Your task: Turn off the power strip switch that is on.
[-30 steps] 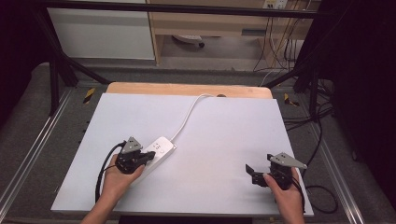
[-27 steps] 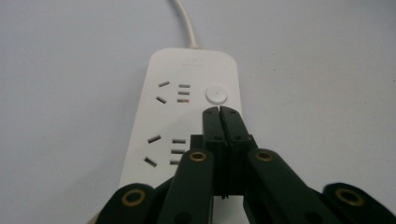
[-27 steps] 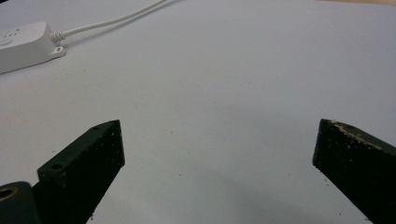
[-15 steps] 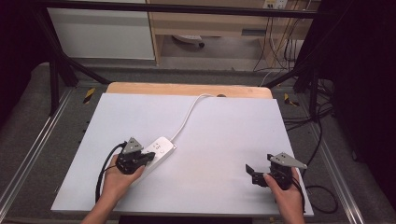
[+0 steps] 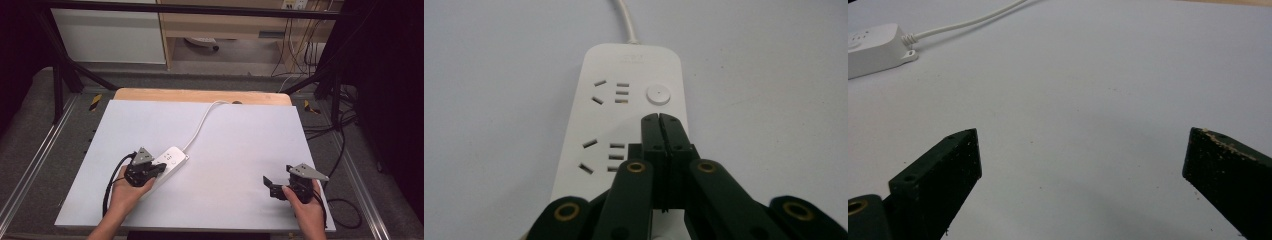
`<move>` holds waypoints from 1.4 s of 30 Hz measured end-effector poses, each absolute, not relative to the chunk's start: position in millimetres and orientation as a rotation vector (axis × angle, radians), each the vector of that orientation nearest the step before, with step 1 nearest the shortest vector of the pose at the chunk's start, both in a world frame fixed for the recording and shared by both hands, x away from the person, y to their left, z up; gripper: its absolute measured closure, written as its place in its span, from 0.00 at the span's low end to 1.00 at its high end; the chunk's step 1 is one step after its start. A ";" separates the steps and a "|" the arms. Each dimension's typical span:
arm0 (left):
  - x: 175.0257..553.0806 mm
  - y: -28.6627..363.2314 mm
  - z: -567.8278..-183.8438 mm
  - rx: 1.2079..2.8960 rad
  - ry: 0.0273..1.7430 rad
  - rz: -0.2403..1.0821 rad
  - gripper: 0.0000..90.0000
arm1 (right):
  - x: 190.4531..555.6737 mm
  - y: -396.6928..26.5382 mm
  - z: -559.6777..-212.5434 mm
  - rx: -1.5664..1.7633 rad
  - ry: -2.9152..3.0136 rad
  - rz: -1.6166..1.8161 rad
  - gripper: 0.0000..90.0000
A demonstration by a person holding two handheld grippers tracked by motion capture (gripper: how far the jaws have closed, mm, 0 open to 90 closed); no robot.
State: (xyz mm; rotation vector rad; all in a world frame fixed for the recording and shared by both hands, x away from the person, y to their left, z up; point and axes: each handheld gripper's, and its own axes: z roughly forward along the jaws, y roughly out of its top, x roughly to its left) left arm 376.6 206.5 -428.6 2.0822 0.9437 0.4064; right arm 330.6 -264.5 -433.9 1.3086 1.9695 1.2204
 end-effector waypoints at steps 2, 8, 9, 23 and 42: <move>376.3 205.5 -428.7 2.086 0.944 0.414 1.00 | 330.7 -264.5 -433.9 1.307 1.970 1.222 0.03; 376.0 204.4 -429.3 2.098 0.945 0.422 1.00 | 330.6 -264.5 -434.1 1.307 1.974 1.216 0.03; 375.8 204.0 -429.4 2.098 0.945 0.431 1.00 | 330.5 -264.5 -434.2 1.307 1.974 1.216 0.03; 375.2 202.8 -429.3 2.108 0.939 0.452 1.00 | 330.3 -265.3 -434.9 1.312 1.974 1.210 0.03; 376.4 203.9 -429.2 2.104 0.946 0.431 1.00 | 330.5 -265.0 -435.0 1.306 1.976 1.203 0.03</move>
